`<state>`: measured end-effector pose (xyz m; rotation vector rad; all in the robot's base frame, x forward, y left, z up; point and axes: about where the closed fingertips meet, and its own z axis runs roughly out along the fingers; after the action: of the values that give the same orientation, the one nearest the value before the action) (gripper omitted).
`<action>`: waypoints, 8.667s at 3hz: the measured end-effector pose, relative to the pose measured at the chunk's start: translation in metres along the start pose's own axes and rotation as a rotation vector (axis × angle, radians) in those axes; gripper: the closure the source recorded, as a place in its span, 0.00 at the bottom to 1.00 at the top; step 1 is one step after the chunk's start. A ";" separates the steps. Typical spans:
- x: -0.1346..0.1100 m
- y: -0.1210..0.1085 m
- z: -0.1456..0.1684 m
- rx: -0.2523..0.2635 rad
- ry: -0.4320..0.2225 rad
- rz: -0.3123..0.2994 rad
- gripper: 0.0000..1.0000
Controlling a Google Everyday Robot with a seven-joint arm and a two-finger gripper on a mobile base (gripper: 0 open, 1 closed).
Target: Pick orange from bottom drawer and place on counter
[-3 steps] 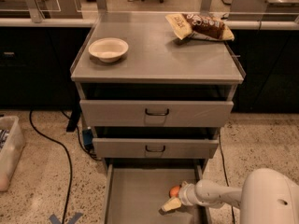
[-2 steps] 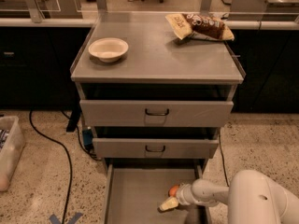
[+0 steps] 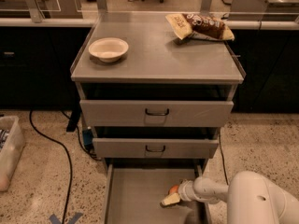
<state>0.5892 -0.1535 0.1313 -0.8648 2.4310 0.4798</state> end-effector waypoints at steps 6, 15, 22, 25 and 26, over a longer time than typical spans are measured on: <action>0.010 0.001 0.007 -0.016 0.016 0.020 0.89; -0.198 0.079 -0.286 -0.338 -0.467 -0.210 1.00; -0.387 0.068 -0.489 -0.289 -0.574 -0.388 1.00; -0.364 0.100 -0.550 -0.321 -0.612 -0.434 1.00; -0.372 0.100 -0.585 -0.308 -0.660 -0.468 1.00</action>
Offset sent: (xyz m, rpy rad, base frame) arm -0.0084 -0.0052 -0.0219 0.0122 0.0600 -0.0163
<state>0.5690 -0.1819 0.8304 -1.1406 1.5223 0.8136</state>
